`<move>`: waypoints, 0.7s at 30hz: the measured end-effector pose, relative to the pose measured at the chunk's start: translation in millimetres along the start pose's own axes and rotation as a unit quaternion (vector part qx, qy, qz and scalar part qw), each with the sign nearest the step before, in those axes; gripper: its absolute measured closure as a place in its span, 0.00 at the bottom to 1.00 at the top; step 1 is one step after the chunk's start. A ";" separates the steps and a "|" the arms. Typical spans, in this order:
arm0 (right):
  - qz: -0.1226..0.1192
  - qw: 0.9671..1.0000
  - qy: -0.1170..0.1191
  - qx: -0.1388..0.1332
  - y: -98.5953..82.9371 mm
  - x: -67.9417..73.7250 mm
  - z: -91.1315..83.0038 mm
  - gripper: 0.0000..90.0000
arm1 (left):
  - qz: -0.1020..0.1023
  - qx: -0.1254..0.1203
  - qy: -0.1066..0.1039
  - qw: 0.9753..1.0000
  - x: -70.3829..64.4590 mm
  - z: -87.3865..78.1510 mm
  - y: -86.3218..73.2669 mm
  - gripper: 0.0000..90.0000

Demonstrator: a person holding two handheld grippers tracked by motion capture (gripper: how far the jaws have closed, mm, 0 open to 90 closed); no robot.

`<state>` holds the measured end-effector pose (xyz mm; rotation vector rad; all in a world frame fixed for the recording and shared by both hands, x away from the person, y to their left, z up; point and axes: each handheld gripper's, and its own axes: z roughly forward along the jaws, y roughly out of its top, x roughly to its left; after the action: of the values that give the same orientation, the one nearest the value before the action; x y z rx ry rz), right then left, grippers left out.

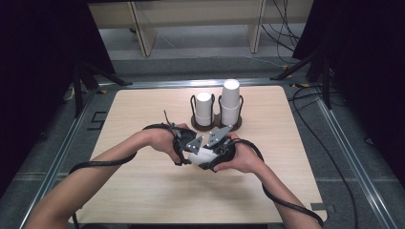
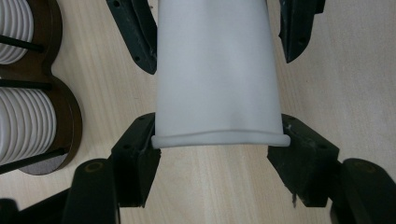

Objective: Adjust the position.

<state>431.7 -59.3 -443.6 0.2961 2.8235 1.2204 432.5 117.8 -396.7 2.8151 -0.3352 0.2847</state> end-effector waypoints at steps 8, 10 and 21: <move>0.006 1.000 0.002 0.005 -1.9 0.5 2.5 0.32 | 0.000 -0.003 -0.001 1.000 -0.3 0.2 1.2 0.39; 0.005 1.000 0.002 0.005 -2.4 0.5 3.1 0.36 | 0.000 -0.006 0.000 1.000 -0.6 -0.4 1.6 0.39; -0.014 1.000 -0.004 0.002 -5.7 2.9 4.0 0.40 | -0.011 -0.028 0.004 1.000 -4.4 1.6 -0.2 0.31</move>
<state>428.4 -59.7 -450.4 0.2597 2.8140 1.2040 428.6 118.3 -399.3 2.7593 -0.3065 0.2775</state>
